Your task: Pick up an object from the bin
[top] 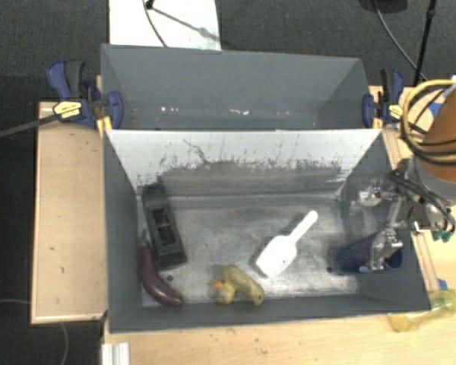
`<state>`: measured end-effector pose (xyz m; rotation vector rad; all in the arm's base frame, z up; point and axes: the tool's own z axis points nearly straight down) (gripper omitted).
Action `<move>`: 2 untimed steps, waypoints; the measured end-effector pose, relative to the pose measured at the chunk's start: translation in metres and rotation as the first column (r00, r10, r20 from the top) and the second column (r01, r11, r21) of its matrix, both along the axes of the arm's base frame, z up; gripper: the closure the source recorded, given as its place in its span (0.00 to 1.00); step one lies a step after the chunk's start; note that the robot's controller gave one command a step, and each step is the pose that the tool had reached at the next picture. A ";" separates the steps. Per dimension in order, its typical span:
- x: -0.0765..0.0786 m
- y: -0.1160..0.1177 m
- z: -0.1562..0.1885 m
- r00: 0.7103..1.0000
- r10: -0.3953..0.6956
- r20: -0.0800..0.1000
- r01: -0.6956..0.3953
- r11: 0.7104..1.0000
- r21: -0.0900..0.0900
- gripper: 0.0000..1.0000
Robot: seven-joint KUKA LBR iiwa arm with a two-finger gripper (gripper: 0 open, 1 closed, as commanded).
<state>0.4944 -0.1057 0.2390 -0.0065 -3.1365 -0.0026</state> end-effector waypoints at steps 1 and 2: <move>0.002 0.000 0.004 1.000 0.004 0.008 -0.004 1.000 -0.002 0.00; 0.019 0.033 -0.047 0.996 0.093 0.013 -0.093 0.996 -0.004 0.00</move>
Offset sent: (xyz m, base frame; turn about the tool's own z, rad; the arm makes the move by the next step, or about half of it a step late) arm 0.0551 0.1091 -0.1690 -0.2931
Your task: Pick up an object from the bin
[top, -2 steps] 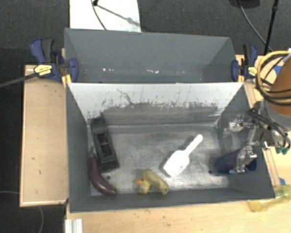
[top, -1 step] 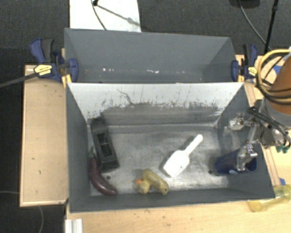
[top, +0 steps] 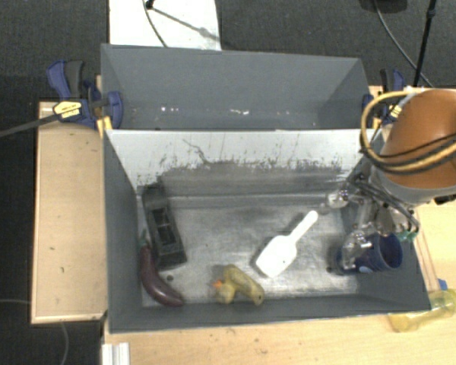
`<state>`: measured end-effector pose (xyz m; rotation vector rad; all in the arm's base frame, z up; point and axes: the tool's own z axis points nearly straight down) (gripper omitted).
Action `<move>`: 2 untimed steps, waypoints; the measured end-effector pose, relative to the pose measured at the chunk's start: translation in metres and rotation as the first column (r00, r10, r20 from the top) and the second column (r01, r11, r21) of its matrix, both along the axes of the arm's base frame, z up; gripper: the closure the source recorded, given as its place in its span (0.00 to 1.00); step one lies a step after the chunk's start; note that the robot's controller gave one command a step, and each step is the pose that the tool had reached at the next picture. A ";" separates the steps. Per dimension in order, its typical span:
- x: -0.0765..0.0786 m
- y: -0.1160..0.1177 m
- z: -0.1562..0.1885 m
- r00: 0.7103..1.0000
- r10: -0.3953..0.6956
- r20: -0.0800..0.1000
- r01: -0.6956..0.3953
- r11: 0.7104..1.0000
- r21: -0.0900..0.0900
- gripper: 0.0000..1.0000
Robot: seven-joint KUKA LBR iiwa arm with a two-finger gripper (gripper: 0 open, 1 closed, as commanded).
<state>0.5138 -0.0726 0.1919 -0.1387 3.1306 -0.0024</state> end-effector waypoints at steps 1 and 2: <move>0.012 0.069 -0.023 1.000 -0.028 -0.006 0.028 1.000 0.002 0.00; 0.033 0.090 -0.038 0.989 0.148 -0.002 -0.148 0.989 0.004 0.00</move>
Offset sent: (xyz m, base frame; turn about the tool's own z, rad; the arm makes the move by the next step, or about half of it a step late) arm 0.0410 0.0742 -0.0458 -0.2006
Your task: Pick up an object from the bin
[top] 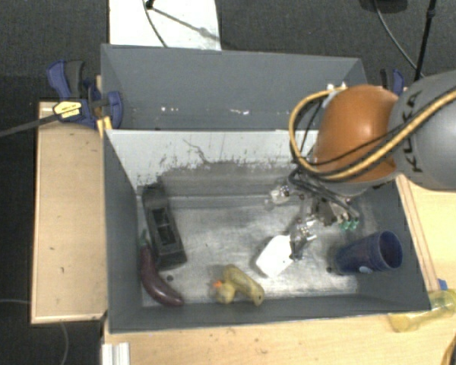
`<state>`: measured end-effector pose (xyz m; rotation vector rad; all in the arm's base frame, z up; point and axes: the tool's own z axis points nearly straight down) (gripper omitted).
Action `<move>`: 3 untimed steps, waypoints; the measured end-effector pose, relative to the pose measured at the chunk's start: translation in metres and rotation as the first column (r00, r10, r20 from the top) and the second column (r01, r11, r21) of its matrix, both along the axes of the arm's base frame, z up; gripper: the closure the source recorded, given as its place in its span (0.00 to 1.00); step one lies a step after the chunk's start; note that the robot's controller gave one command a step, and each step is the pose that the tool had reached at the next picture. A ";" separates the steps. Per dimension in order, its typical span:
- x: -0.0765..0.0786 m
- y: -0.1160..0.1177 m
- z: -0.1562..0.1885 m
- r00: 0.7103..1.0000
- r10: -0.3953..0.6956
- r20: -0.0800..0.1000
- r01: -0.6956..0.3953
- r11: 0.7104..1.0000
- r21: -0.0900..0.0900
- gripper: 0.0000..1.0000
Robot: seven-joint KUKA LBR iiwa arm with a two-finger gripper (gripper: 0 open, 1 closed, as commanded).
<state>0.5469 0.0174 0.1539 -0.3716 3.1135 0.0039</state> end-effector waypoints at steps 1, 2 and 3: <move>0.013 -0.037 -0.068 0.997 0.077 0.003 -0.077 0.997 -0.004 0.00; 0.033 -0.057 -0.083 0.933 0.359 -0.001 -0.359 0.933 -0.004 1.00; 0.033 -0.057 -0.083 0.933 0.359 -0.001 -0.359 0.933 -0.004 1.00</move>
Offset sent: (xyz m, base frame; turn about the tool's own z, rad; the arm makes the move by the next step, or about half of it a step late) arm 0.0320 -0.0570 -0.0839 -0.3682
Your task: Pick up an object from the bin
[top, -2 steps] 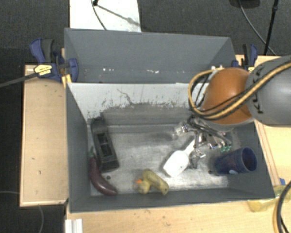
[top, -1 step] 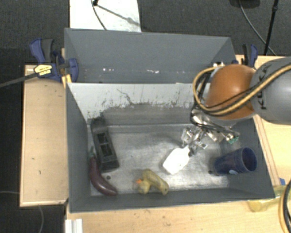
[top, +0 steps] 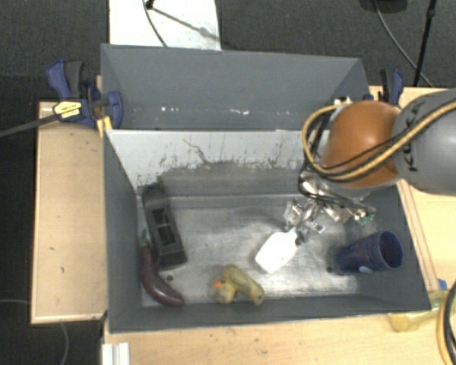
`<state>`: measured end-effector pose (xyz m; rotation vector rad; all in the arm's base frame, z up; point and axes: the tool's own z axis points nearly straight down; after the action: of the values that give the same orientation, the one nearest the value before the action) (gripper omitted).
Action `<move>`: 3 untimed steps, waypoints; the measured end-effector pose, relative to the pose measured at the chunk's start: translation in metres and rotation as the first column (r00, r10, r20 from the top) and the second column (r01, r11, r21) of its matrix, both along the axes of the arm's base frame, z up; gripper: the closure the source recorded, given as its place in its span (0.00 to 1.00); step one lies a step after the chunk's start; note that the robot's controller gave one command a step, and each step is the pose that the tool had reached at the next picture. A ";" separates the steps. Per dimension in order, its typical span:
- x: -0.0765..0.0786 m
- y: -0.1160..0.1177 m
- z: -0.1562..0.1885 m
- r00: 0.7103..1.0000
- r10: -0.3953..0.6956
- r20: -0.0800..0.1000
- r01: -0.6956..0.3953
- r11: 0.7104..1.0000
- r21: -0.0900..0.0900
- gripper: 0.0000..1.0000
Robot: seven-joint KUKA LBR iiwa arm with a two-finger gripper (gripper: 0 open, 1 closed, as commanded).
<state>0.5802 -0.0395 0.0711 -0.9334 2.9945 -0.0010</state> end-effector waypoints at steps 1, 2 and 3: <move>-0.002 0.000 0.004 1.000 0.000 -0.006 0.000 1.000 0.001 1.00; -0.003 0.001 0.026 1.000 -0.001 -0.011 0.001 1.000 0.001 1.00; 0.000 0.000 0.041 1.000 -0.002 0.000 0.002 1.000 0.000 1.00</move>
Offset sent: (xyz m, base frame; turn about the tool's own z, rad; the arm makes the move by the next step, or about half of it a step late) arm 0.0001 0.0001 0.0563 0.0000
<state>0.5804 -0.0391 0.1123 -0.9301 2.9953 -0.0012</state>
